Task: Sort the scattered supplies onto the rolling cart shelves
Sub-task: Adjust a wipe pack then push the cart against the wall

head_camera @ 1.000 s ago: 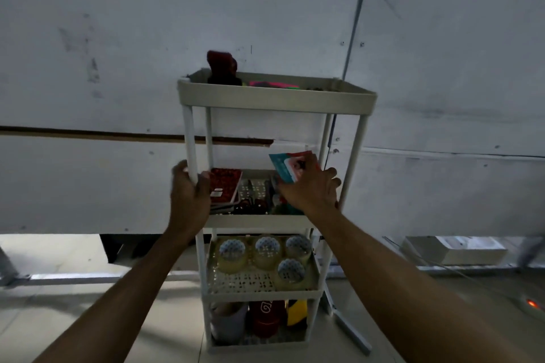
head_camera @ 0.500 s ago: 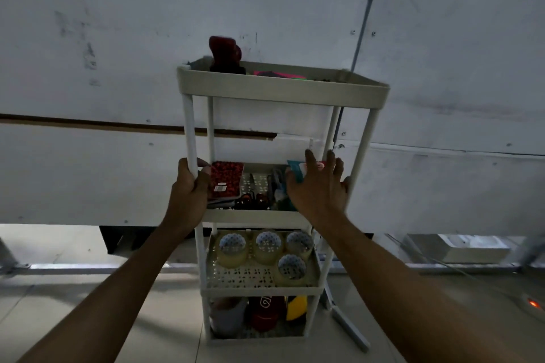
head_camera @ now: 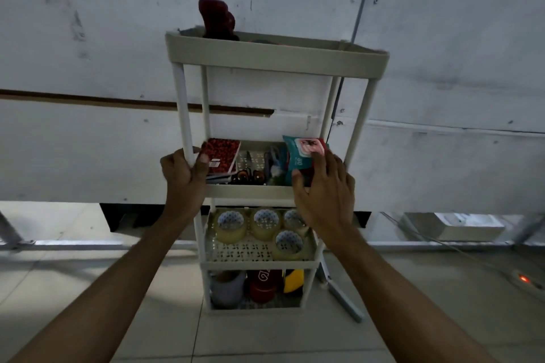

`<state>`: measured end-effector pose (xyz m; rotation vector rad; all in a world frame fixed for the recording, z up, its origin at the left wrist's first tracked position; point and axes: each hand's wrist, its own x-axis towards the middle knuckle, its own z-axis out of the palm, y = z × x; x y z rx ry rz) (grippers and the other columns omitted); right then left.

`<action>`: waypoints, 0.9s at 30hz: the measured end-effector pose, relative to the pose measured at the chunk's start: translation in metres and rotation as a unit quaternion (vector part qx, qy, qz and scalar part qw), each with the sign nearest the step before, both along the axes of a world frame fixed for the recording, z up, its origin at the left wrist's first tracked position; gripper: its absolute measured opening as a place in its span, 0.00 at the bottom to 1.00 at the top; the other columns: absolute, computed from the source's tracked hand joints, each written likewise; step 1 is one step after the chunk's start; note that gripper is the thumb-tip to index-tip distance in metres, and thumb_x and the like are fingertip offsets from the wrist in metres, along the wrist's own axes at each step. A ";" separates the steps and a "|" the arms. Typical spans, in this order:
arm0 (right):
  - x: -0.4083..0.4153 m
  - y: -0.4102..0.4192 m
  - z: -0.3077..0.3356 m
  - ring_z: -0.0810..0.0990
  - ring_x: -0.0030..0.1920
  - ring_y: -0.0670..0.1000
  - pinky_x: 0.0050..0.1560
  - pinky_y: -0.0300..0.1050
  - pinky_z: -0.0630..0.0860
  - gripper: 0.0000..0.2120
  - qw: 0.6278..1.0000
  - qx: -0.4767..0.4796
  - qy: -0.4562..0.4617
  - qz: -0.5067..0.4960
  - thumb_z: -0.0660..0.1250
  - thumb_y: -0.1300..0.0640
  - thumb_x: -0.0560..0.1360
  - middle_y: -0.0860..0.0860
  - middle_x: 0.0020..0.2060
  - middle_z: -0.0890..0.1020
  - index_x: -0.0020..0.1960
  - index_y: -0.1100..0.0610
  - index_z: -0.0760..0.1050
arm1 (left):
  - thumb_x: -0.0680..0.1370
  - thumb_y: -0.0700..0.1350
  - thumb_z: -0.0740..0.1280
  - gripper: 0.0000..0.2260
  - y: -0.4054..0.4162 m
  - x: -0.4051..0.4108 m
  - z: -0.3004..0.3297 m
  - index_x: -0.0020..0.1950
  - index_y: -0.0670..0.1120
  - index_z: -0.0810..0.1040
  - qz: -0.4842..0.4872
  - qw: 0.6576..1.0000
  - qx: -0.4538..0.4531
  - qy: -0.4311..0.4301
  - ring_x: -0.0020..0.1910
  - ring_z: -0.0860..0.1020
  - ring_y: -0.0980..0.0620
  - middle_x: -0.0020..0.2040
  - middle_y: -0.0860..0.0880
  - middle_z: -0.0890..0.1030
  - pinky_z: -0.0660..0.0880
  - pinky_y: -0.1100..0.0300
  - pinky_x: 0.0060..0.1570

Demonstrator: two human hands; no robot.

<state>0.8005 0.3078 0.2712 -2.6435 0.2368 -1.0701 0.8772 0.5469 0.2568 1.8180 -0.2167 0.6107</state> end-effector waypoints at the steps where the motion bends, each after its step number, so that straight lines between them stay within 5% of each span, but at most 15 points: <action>1: -0.005 0.000 -0.003 0.66 0.68 0.53 0.66 0.53 0.66 0.26 0.999 0.030 -0.043 0.009 0.60 0.43 0.76 0.54 0.69 0.69 0.71 0.52 0.63 | 0.79 0.47 0.65 0.16 0.001 0.000 -0.005 0.61 0.38 0.70 0.006 1.000 0.008 0.001 0.60 0.69 0.40 0.54 0.41 0.64 0.70 0.54 0.62; 5: -0.022 -0.011 -0.047 0.70 0.58 0.52 0.54 0.52 0.75 0.27 0.961 0.209 -0.180 -0.033 0.71 0.61 0.63 0.54 0.57 0.71 0.59 0.57 0.66 | 0.69 0.43 0.76 0.31 0.005 -0.002 -0.032 0.64 0.32 0.66 -0.067 0.993 -0.070 0.068 0.61 0.75 0.40 0.62 0.33 0.70 0.77 0.44 0.57; 7: -0.020 -0.020 -0.073 0.70 0.59 0.54 0.56 0.54 0.75 0.32 0.952 0.285 -0.108 -0.034 0.74 0.66 0.60 0.55 0.59 0.70 0.62 0.59 0.66 | 0.66 0.44 0.78 0.34 0.003 -0.005 -0.045 0.64 0.35 0.65 -0.074 0.987 -0.103 0.095 0.59 0.77 0.46 0.62 0.37 0.73 0.78 0.50 0.56; 10: -0.007 -0.030 -0.096 0.74 0.56 0.52 0.49 0.26 0.70 0.27 0.902 0.426 0.059 0.050 0.77 0.59 0.66 0.49 0.53 0.75 0.60 0.53 0.66 | 0.65 0.45 0.79 0.30 -0.001 -0.011 -0.066 0.59 0.43 0.66 -0.074 0.979 -0.103 0.157 0.50 0.78 0.54 0.52 0.47 0.77 0.78 0.57 0.48; 11: -0.002 -0.031 -0.101 0.76 0.52 0.50 0.44 0.24 0.70 0.25 0.891 0.444 0.079 0.059 0.77 0.55 0.67 0.48 0.49 0.75 0.57 0.51 0.66 | 0.65 0.43 0.79 0.27 -0.001 -0.011 -0.072 0.57 0.43 0.68 -0.076 0.976 -0.094 0.179 0.46 0.79 0.53 0.46 0.48 0.78 0.78 0.58 0.45; 14: 0.011 -0.036 -0.119 0.80 0.44 0.46 0.41 0.41 0.78 0.21 0.879 0.468 0.072 0.050 0.75 0.49 0.70 0.47 0.44 0.78 0.54 0.50 0.65 | 0.68 0.41 0.78 0.14 0.001 -0.004 -0.088 0.38 0.44 0.71 -0.068 0.973 -0.083 0.203 0.29 0.76 0.55 0.29 0.51 0.76 0.75 0.63 0.31; 16: 0.019 -0.037 -0.129 0.80 0.39 0.41 0.39 0.41 0.78 0.12 0.865 0.498 0.052 0.031 0.72 0.49 0.73 0.44 0.39 0.81 0.50 0.50 0.70 | 0.69 0.36 0.76 0.20 0.002 0.008 -0.093 0.29 0.46 0.66 -0.052 0.972 -0.090 0.208 0.26 0.70 0.55 0.25 0.49 0.70 0.71 0.62 0.31; 18: 0.027 -0.042 -0.132 0.78 0.30 0.40 0.31 0.36 0.73 0.09 0.849 0.528 0.034 0.006 0.70 0.53 0.74 0.41 0.28 0.80 0.38 0.50 0.73 | 0.68 0.30 0.72 0.22 0.003 0.022 -0.095 0.27 0.47 0.63 -0.051 0.964 -0.100 0.239 0.25 0.68 0.55 0.23 0.51 0.68 0.69 0.63 0.30; 21: 0.037 -0.047 -0.131 0.68 0.23 0.41 0.30 0.40 0.66 0.19 0.829 0.558 0.039 -0.002 0.68 0.63 0.71 0.42 0.19 0.70 0.25 0.51 0.69 | 0.66 0.26 0.70 0.25 0.006 0.027 -0.095 0.24 0.49 0.61 -0.089 0.952 -0.110 0.270 0.22 0.66 0.56 0.20 0.53 0.65 0.66 0.66 0.25; 27: 0.040 -0.053 -0.134 0.69 0.29 0.47 0.35 0.44 0.67 0.19 0.820 0.571 0.044 0.009 0.67 0.66 0.68 0.45 0.22 0.70 0.23 0.51 0.68 | 0.68 0.28 0.70 0.25 0.005 0.020 -0.113 0.21 0.50 0.66 -0.087 0.964 -0.100 0.232 0.22 0.69 0.60 0.20 0.56 0.68 0.69 0.68 0.24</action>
